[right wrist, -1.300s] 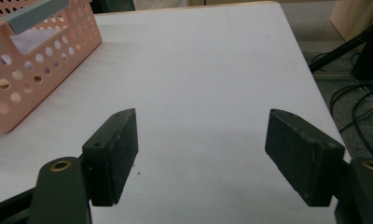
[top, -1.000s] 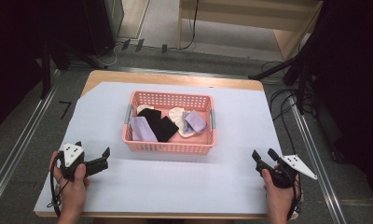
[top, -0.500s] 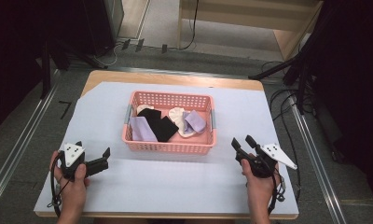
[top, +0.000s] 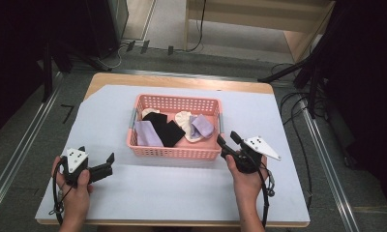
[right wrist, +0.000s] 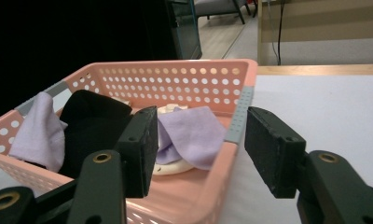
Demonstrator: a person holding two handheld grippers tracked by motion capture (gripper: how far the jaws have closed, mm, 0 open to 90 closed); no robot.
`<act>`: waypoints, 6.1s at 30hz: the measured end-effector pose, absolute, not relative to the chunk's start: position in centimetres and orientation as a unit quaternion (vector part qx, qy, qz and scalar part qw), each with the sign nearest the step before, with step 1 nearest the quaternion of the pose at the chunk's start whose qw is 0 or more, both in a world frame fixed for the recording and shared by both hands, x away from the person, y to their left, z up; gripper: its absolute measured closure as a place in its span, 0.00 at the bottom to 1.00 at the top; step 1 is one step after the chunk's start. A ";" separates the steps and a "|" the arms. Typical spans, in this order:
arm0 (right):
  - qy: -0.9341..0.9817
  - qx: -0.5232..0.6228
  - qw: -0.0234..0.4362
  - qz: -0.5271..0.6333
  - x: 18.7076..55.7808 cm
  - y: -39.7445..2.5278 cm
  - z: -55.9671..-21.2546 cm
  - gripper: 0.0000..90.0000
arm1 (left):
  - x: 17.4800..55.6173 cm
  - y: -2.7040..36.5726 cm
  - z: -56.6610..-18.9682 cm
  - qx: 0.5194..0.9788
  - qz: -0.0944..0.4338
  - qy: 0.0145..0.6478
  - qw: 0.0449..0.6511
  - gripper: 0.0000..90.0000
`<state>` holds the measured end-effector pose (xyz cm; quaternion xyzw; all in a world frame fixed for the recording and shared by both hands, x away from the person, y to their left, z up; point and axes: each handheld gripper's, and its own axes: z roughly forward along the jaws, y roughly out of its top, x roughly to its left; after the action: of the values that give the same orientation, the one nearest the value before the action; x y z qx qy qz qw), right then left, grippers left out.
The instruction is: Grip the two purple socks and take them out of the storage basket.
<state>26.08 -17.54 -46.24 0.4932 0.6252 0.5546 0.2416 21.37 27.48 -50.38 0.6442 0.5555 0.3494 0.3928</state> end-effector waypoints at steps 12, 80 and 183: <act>0.647 0.476 0.242 0.545 27.0 -14.2 -45.9 0.51 | 21.4 27.5 -50.4 0.645 0.348 0.555 0.394 0.01; 0.723 0.457 0.128 0.502 30.7 2.8 -46.2 0.64 | 21.4 27.5 -50.4 0.650 0.342 0.551 0.397 0.01; 0.545 0.577 0.297 0.531 28.5 -23.9 -46.7 0.61 | 21.3 27.4 -50.4 0.646 0.348 0.550 0.398 0.01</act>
<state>28.53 -23.86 -46.69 0.5772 0.5449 0.5308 0.2970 21.30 27.44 -50.38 0.6462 0.5498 0.3484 0.3985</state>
